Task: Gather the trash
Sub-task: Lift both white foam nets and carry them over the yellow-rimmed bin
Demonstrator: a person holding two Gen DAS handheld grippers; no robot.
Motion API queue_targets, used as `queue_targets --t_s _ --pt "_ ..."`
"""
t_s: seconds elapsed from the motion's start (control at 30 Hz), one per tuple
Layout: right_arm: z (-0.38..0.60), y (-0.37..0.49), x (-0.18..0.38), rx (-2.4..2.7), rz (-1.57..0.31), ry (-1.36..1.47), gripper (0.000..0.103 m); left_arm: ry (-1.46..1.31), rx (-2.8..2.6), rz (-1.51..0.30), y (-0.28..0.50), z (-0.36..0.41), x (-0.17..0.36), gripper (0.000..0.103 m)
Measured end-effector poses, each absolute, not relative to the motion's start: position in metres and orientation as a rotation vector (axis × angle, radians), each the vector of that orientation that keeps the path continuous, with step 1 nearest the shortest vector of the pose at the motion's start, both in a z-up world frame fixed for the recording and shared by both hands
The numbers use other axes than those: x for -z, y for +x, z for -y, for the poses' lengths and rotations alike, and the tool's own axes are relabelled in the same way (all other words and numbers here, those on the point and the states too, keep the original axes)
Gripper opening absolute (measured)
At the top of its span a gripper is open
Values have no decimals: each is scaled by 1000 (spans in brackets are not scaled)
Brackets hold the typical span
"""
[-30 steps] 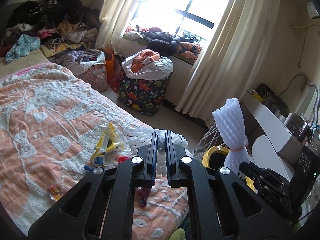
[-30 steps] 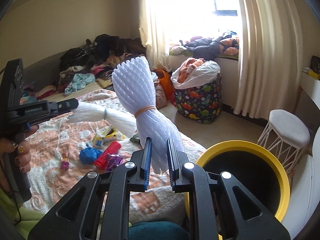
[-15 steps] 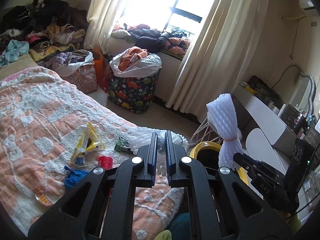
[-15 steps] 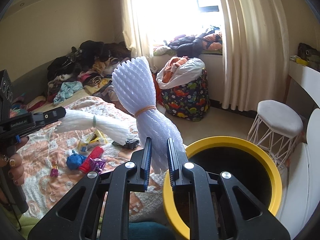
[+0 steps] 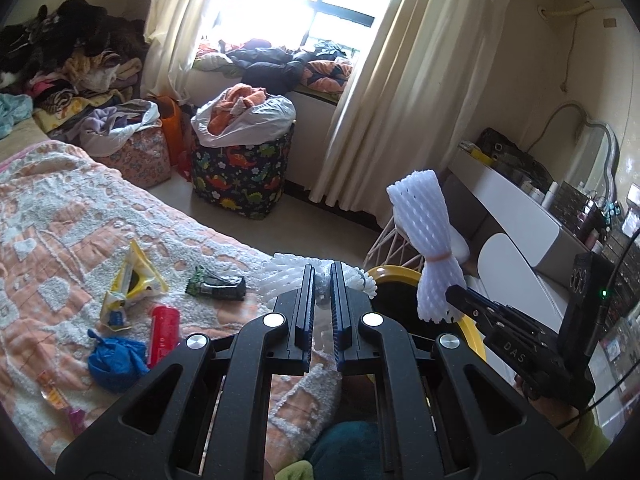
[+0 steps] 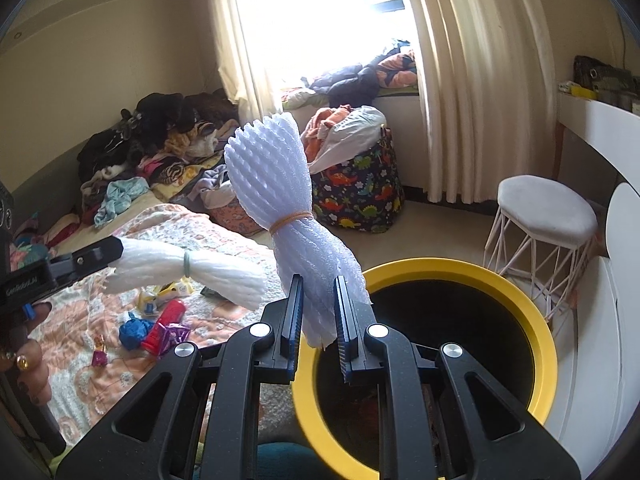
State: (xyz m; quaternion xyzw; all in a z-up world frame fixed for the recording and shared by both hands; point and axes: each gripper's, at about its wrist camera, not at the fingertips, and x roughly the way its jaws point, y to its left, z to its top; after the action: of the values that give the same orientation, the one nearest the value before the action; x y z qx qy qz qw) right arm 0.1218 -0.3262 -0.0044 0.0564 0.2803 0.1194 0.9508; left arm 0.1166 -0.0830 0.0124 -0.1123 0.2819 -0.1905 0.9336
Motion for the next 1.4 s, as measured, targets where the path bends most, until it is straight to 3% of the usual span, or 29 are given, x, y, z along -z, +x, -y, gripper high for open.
queue_targets --t_s 1.4 --pt "425 143 53 -7 -710 363 15 -79 549 -691 121 175 35 4"
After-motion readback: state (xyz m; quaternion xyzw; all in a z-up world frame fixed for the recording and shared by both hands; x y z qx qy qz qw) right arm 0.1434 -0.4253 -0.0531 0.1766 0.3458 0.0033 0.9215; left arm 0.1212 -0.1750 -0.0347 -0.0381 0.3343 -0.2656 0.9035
